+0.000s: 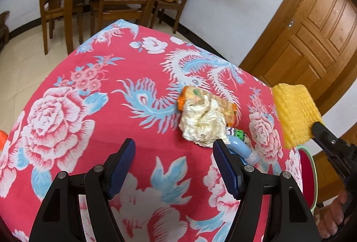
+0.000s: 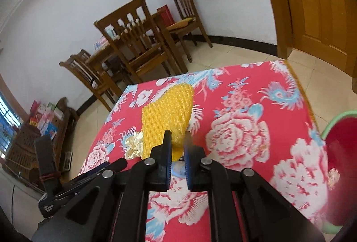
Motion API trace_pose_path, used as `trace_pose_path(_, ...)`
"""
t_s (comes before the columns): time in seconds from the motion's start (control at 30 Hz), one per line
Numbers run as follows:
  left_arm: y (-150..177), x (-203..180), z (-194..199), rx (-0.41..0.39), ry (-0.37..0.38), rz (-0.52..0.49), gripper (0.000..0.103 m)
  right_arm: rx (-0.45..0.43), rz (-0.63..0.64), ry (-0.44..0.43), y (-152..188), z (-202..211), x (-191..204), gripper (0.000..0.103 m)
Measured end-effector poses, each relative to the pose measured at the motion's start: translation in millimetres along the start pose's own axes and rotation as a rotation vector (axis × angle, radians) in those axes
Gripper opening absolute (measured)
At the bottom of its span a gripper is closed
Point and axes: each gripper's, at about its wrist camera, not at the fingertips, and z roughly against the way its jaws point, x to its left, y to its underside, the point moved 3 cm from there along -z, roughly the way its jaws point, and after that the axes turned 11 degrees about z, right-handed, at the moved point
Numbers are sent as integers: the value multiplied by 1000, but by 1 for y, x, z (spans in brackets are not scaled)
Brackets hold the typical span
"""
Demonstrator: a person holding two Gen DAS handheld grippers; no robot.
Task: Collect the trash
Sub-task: 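Grasp the crumpled white tissue with the left tool while the right tool holds the foam net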
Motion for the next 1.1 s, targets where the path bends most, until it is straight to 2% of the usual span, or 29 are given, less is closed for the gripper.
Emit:
trace_pose_path(0.2, -2, -20, -11, -3, 18, -49, 73, -12, -29, 17, 8, 16, -17, 12)
trace_pose_path(0.47, -2, -41, -30, 29, -13, -108, 73, -7, -76, 45, 21, 27, -40, 12)
trace_pose_path(0.7, -5, -42, -45, 52, -23, -98, 73, -11, -112, 69, 33, 41, -57, 12)
trace_pose_path(0.83, -4, -39, -53, 76, -34, -82, 63, -8, -131, 78, 40, 44, -65, 12)
trace_pose_path(0.93, -3, -40, -51, 70, -36, -91, 51, -3, -148, 85, 45, 47, -70, 12)
trace_pose_path(1.1, -2, -39, -47, 60, -19, -89, 39, -9, -167, 95, 51, 53, -75, 12)
